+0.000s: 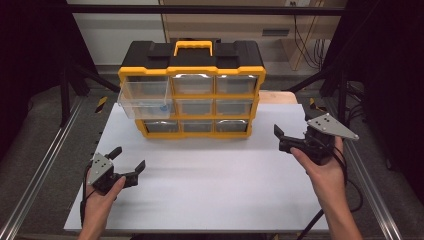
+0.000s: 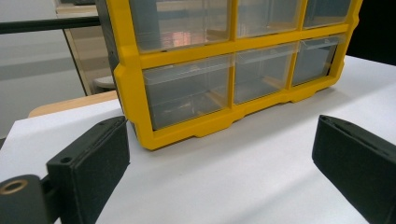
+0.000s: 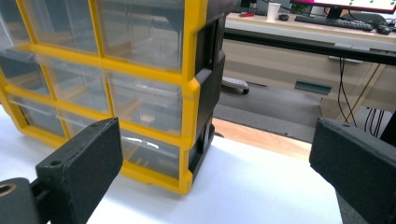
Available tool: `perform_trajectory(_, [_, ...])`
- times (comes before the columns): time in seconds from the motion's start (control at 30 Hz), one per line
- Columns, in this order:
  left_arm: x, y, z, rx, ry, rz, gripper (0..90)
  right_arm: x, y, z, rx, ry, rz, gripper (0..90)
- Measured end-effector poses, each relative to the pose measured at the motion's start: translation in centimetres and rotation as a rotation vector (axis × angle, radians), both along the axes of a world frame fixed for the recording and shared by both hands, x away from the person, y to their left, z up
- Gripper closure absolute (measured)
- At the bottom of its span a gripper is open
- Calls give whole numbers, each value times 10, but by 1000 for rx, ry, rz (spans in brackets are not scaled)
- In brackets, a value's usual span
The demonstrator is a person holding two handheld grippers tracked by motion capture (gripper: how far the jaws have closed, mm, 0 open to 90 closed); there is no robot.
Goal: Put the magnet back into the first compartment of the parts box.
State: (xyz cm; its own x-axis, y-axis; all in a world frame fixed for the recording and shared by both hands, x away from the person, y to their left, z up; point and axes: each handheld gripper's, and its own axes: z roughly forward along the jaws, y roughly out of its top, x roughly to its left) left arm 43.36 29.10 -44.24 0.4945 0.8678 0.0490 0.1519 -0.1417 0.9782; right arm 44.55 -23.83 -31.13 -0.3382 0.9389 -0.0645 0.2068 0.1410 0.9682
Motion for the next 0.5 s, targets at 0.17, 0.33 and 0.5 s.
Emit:
perform_trajectory(0.17, [0, 0, 0, -1, -2, 0, 37, -1, -2, -13, 0, 23, 0, 33])
perform_trajectory(0.33, [0, -1, 0, 1, 0, -4, 36, -4, -5, -27, 5, 44, -3, 33])
perform_trajectory(0.5, [0, -1, 0, 1, 1, -3, 36, -6, -9, -41, 20, 62, -8, 32])
